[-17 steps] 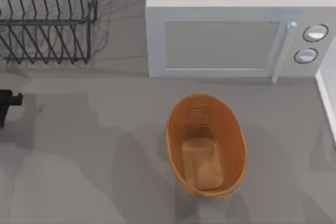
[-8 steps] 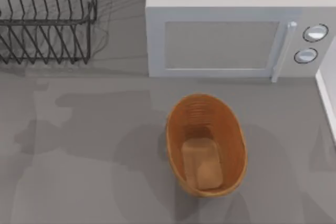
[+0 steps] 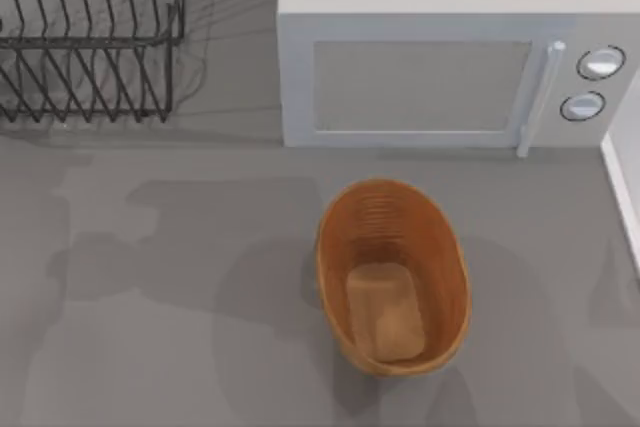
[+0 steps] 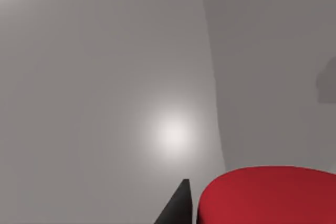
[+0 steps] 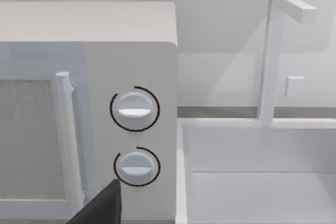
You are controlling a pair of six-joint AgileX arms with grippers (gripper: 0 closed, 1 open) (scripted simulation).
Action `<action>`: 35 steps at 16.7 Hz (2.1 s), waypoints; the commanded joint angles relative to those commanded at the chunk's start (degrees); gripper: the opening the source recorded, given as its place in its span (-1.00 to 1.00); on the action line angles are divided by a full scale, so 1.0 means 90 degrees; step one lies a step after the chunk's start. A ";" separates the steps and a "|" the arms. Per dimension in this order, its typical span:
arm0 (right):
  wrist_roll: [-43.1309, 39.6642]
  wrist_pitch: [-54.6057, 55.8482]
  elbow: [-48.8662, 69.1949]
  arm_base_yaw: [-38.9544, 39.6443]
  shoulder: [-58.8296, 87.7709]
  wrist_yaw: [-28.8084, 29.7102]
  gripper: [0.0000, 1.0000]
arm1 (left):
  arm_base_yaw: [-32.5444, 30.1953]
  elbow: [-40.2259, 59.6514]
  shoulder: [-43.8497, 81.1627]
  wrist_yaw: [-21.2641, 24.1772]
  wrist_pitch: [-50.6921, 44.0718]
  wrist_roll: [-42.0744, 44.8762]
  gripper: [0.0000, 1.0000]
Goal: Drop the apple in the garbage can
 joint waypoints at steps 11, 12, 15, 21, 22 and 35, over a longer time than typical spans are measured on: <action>0.0000 0.0000 0.0000 0.0000 0.0000 0.0000 1.00 | -0.3889 0.2080 0.1400 0.0147 -0.0908 0.1688 -1.00; 0.0000 0.0000 0.0000 0.0000 0.0000 0.0000 1.00 | -0.4421 0.2319 0.1556 0.0169 -0.1009 0.1898 -1.00; 0.0000 0.0000 0.0000 0.0000 0.0000 0.0000 1.00 | -0.5792 0.2965 0.1938 0.0217 -0.1247 0.2465 -1.00; 0.0000 0.0000 0.0000 0.0000 0.0000 0.0000 1.00 | -0.6780 0.3500 0.2191 0.0226 -0.1391 0.2951 -1.00; 0.0000 0.0000 0.0000 0.0000 0.0000 0.0000 1.00 | -0.6780 0.3500 0.2191 0.0226 -0.1391 0.2951 -1.00; 0.0000 0.0000 0.0000 0.0000 0.0000 0.0000 1.00 | -0.6770 0.1443 0.2009 0.0225 0.0483 0.2959 -1.00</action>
